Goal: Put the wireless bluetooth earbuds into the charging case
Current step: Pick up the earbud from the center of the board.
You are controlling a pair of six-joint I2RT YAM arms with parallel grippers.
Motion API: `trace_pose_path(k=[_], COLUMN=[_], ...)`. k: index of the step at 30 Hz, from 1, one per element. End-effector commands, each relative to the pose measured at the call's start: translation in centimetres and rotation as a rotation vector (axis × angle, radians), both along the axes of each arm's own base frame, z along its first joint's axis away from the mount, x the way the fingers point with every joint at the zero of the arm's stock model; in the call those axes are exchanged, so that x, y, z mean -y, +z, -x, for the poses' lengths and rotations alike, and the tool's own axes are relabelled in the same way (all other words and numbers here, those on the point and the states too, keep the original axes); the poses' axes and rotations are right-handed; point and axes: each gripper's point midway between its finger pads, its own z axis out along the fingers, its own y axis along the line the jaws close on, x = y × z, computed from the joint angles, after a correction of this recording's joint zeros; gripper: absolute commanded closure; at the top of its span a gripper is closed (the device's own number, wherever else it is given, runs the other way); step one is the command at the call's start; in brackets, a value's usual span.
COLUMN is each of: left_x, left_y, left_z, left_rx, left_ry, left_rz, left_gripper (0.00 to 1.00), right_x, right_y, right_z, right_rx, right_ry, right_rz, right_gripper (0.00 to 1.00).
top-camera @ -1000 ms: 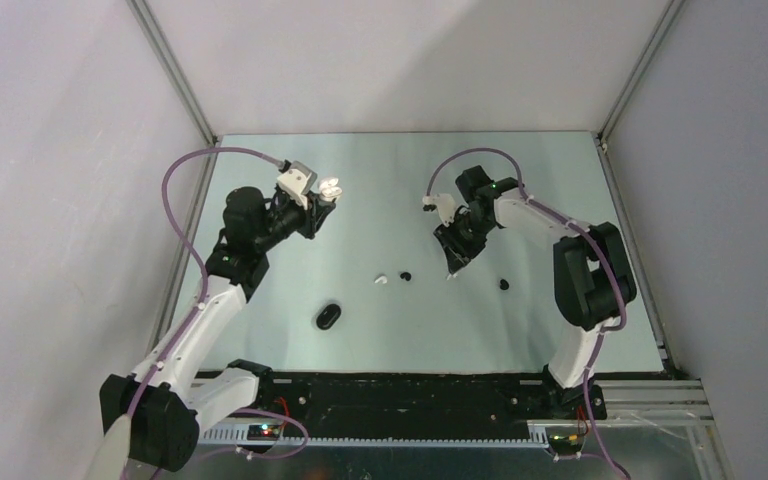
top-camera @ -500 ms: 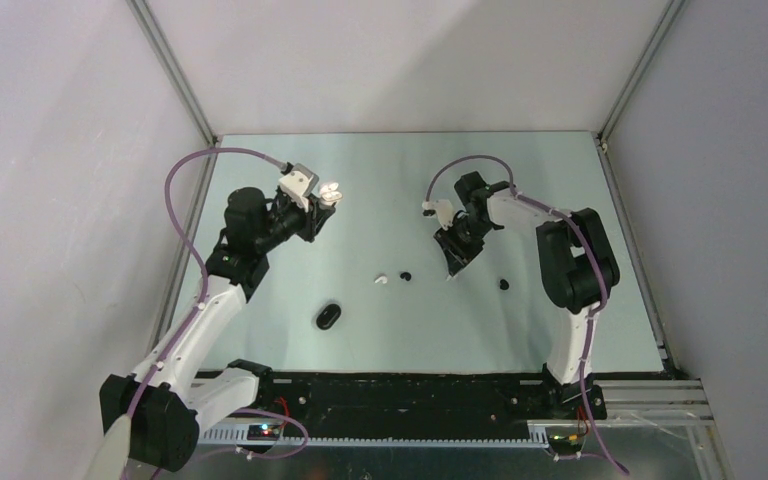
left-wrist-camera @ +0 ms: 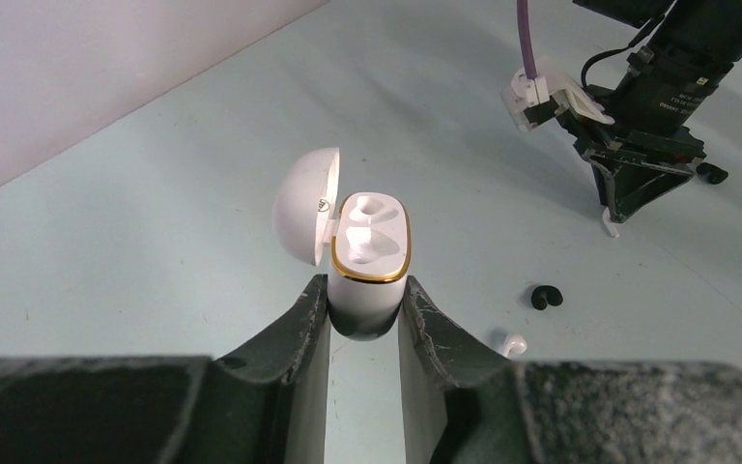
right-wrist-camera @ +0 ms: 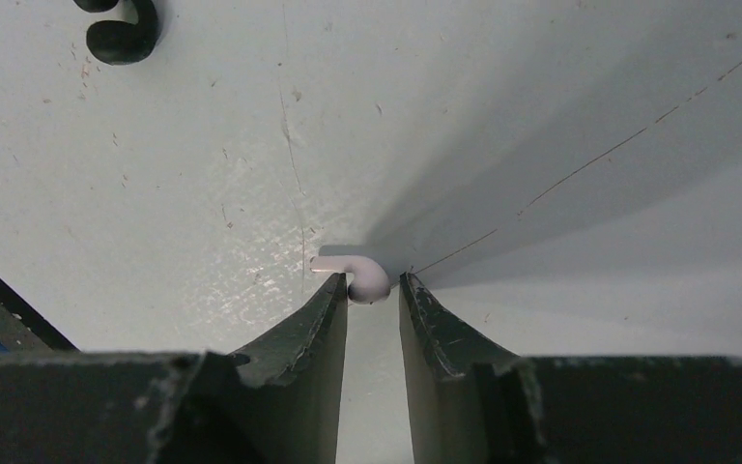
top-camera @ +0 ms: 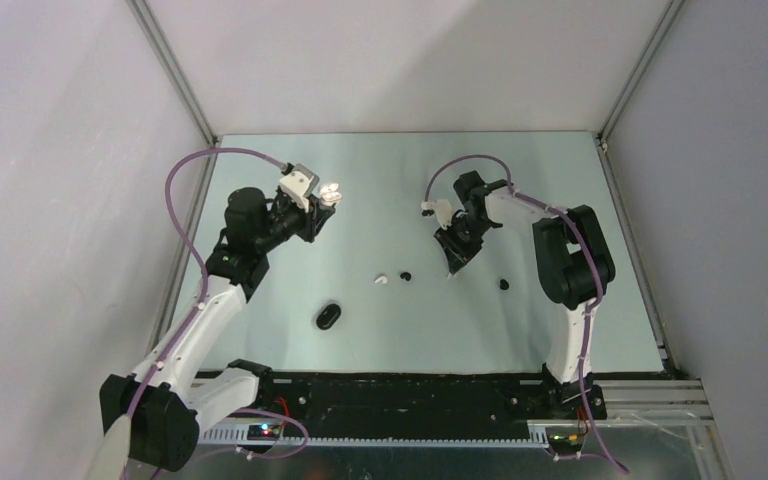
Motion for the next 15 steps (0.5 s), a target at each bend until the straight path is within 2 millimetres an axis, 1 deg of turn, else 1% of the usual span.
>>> trace_pose_path(k=[1,8,10,11,12,13,15], left_x=[-0.3,-0.3,-0.3,-0.3,-0.2,-0.2,0.1], left_y=[2.8,2.5,2.4,2.3,2.3,2.3,2.5], left_z=[-0.3,-0.3,-0.3,-0.2,-0.2,-0.2,-0.1], left_rx=[0.088,0.085,0.084,0.083,0.080,0.081,0.082], left_ry=[0.002,0.002,0.002,0.001,-0.001,-0.003,-0.020], left_rz=[0.001,-0.002,0.001,0.002,0.004,0.005,0.014], left_gripper=[1.00,1.00,1.00,1.00,1.00,1.00,1.00], right_x=[-0.5,-0.7,-0.9,-1.0,-1.1,-1.0,-0.9], right_y=[0.3,0.3,0.3,0.4,0.8,1.0,2.6], right_z=[-0.5,-0.1,-0.1,-0.1,-0.3,-0.6,-1.4], right_rx=[0.006,-0.003,0.000,0.005,0.019,0.036,0.096], right_ry=[0.024,0.041,0.046,0.048,0.048,0.044,0.033], right_rz=[-0.014,-0.019,-0.021,-0.021,-0.022,-0.022,-0.026], right_gripper=[0.70,0.77,0.82,0.87,0.90,0.95,1.00])
